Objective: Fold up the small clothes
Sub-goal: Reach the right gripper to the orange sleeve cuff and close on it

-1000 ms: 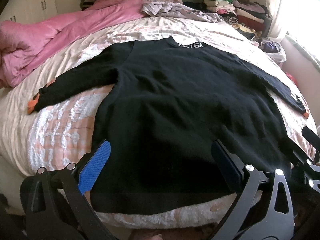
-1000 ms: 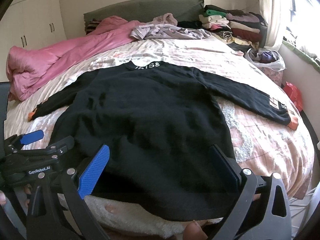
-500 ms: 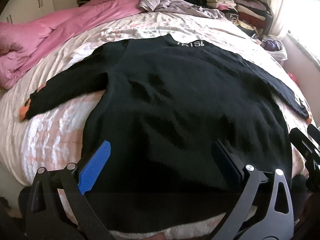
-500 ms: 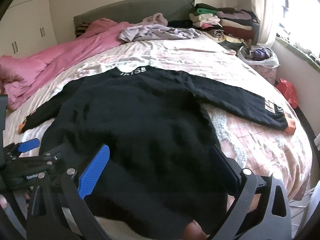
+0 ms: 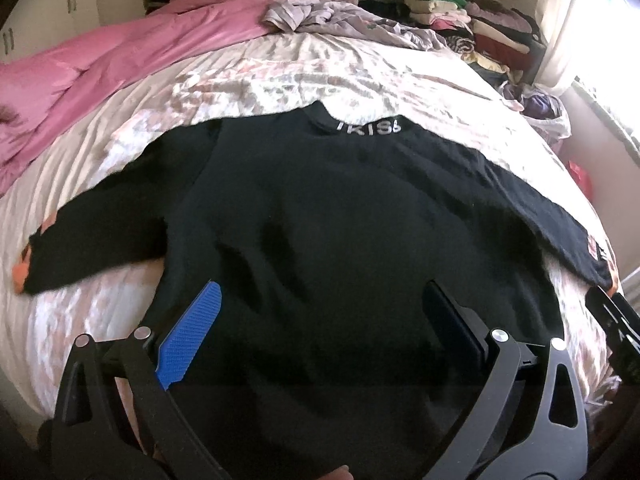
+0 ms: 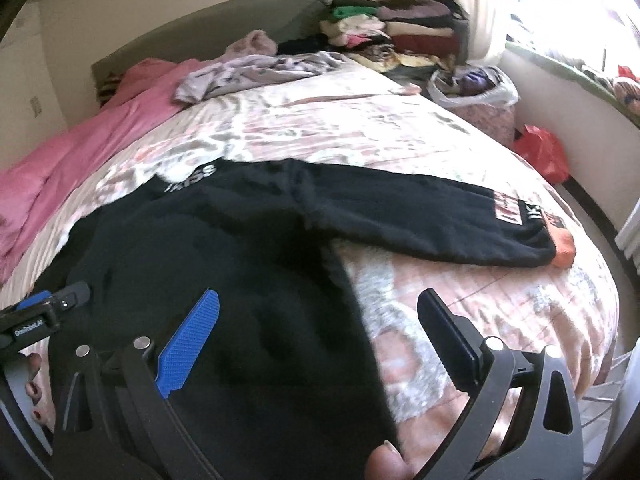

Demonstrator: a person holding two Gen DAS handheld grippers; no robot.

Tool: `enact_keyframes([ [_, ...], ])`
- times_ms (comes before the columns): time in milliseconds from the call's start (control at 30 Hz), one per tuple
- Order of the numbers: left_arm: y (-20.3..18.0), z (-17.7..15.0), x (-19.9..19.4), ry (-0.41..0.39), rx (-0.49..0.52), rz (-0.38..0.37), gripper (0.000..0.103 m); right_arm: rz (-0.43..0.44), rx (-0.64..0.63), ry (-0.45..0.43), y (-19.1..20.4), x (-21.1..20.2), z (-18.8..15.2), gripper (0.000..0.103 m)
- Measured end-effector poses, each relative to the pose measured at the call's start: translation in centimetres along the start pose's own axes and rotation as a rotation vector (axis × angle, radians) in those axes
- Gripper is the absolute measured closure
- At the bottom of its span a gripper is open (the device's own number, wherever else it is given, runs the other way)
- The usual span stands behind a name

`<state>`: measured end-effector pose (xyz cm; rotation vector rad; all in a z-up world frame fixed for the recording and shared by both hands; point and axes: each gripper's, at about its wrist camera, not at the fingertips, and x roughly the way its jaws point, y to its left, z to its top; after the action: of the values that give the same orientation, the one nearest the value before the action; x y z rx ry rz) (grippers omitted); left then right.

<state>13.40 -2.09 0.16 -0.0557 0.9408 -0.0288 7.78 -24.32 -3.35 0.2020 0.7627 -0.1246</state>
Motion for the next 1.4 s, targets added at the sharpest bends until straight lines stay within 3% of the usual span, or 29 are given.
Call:
enact_keyframes([
  [367,-1.3,4.2,3.4,0.011,0.018,0.008,0.008,-0.087,0.187,0.024,-6.6,3.1,1.8,0.004],
  [700,-1.8,6.4,7.2,0.045,0.029,-0.003,0.008,-0.183,0.459,0.067,-14.8,5.8,1.4,0.004],
  [900,-1.6,6.8,9.0,0.057,0.035,-0.012,0.008,-0.245,0.557,0.085,-18.8,7.7,1.1,0.004],
  [1267,-0.6,6.5,11.2,0.065,0.033,-0.028,0.008,-0.22,0.643,0.057,-23.3,10.4,2.7,0.004],
  [1367,-0.1,6.2,11.4,0.066,0.029,-0.03,0.008,-0.209,0.664,0.043,-24.0,10.6,3.4,0.013],
  [1400,0.0,6.2,11.4,0.065,0.026,-0.033,0.008,-0.206,0.672,0.041,-24.2,10.6,3.5,0.022],
])
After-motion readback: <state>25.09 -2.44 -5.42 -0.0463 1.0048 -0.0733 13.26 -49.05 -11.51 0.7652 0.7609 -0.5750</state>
